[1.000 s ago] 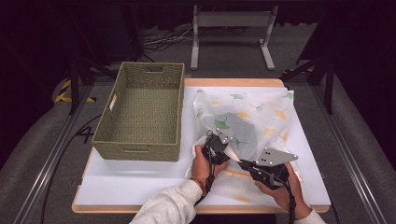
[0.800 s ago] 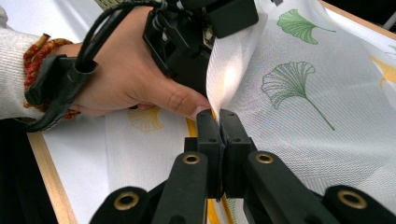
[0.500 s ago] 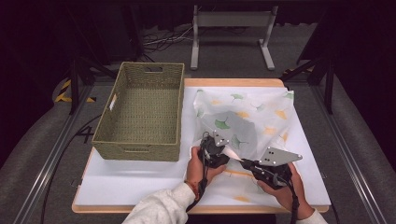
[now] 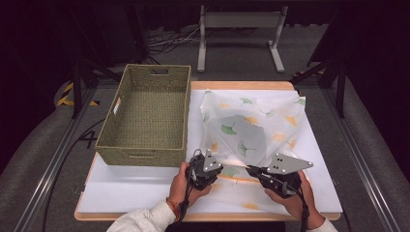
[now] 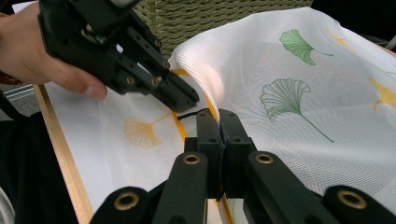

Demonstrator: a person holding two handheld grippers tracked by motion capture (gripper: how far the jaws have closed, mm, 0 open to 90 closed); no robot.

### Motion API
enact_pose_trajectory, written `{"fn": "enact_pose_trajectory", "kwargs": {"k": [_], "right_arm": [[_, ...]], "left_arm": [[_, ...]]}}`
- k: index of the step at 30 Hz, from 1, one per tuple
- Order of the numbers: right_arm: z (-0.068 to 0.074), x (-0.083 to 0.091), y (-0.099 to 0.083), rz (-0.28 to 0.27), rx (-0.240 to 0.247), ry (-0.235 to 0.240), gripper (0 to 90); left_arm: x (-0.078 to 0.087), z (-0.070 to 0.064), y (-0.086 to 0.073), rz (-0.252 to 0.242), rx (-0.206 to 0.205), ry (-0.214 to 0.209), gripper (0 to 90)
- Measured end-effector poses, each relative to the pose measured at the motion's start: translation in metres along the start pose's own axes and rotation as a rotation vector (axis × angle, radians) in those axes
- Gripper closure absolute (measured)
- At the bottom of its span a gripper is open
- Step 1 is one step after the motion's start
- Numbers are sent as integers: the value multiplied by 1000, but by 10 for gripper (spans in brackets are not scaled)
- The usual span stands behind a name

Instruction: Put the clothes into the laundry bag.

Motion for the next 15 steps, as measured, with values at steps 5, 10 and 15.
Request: {"fn": "enact_pose_trajectory", "kwargs": {"k": [5, 10, 15], "right_arm": [[2, -1, 0, 6, 6, 2, 892], [1, -4, -4, 17, -5, 15, 892], [2, -5, -2, 14, -4, 12, 892]], "left_arm": [[-17, 11, 0, 19, 41, 68, 751], [-33, 13, 8, -4, 122, 51, 691], [-43, -3, 27, -36, 105, 3, 683]]}}
Point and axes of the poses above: each handheld gripper's, and its own axes: x roughly backward along the jaws, y roughly out of its top, z roughly to its left, the point moved 9 cm from there along -x, roughly forward along the jaws, and after that the axes turned 3 degrees about -x, right-handed, at the moved point
